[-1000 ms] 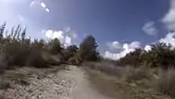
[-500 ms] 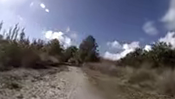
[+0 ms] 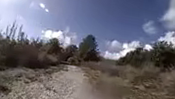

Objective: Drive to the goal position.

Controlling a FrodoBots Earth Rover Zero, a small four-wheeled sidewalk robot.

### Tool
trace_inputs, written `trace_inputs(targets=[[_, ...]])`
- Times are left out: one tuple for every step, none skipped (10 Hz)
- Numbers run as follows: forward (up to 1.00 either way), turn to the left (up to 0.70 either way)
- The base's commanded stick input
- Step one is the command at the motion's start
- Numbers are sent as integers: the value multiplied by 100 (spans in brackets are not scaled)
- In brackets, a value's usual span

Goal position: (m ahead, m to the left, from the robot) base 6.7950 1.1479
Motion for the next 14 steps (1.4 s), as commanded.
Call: trace_inputs(targets=[[45, 0], [45, 0], [45, 0], [45, 0], [45, 0], [45, 0], [45, 0], [45, 0], [45, 0], [45, 0], [45, 0], [45, 0], [45, 0], [45, 0]])
